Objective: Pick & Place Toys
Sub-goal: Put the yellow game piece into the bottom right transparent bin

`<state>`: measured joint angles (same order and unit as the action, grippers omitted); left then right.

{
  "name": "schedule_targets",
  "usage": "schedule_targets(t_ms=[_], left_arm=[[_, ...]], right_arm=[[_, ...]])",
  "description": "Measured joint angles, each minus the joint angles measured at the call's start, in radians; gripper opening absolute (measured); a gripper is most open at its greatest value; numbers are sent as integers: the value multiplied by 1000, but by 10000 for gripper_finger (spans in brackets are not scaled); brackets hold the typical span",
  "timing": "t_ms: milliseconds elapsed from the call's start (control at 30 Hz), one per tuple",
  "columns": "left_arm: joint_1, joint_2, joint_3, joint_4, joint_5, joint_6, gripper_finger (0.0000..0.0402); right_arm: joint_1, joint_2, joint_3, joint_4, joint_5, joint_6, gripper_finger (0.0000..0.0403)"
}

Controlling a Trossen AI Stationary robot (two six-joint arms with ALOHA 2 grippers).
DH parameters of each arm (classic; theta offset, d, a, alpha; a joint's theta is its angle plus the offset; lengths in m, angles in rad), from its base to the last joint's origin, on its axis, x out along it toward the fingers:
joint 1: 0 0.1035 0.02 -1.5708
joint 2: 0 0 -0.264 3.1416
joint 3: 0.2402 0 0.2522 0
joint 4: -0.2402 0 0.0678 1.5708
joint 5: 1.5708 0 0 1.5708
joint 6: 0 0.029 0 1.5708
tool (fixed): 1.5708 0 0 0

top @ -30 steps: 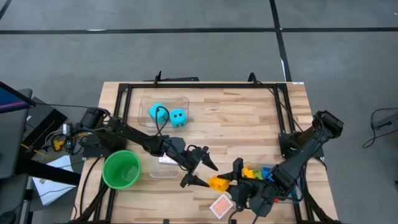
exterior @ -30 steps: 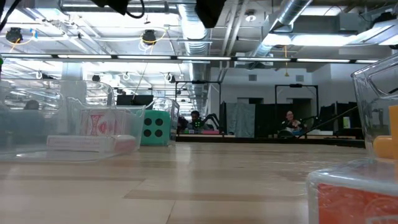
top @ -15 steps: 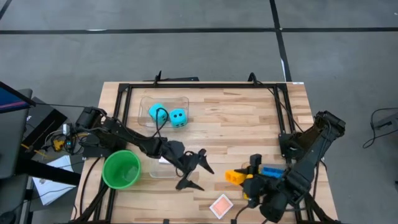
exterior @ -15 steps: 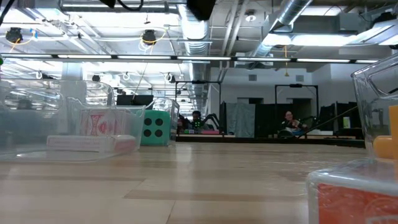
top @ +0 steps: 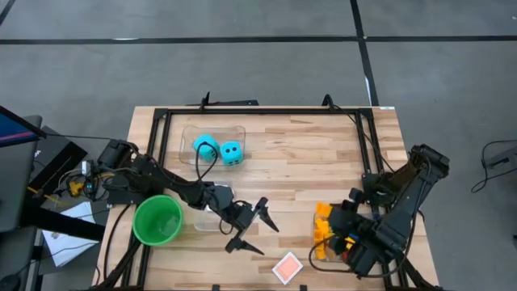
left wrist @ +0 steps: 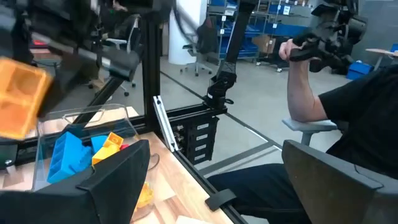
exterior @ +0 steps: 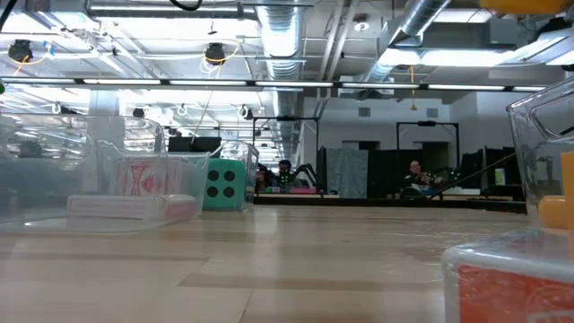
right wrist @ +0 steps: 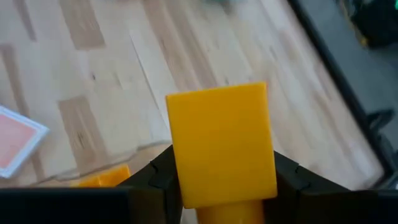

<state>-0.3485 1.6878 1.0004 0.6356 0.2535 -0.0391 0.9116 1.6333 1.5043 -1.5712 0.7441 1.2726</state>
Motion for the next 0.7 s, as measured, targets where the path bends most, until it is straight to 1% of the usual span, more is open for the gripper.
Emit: schedule_targets(t_ms=[100, 233, 367, 467, 533, 633, 700], left_arm=[[0, 0, 0, 0, 0, 0, 360], [5, 0, 0, 0, 1, 0, 360], [15, 0, 0, 0, 1, 0, 360], [19, 0, 0, 0, 1, 0, 360], [20, 0, 0, 0, 1, 1, 360], [20, 0, 0, 0, 1, 4, 360], [20, 0, 0, 0, 1, 11, 360]], right_arm=[[-3, 2, -31, 2, -77, 24, 154], [-2, 2, -92, 1, -203, 66, 134], [22, 2, -134, 8, -290, 113, 132], [54, 2, -149, 23, -375, 201, 133], [87, 2, -150, 45, -420, 275, 144], [143, 2, -150, 64, -460, 397, 157], [183, 2, -150, 54, -473, 472, 156]])
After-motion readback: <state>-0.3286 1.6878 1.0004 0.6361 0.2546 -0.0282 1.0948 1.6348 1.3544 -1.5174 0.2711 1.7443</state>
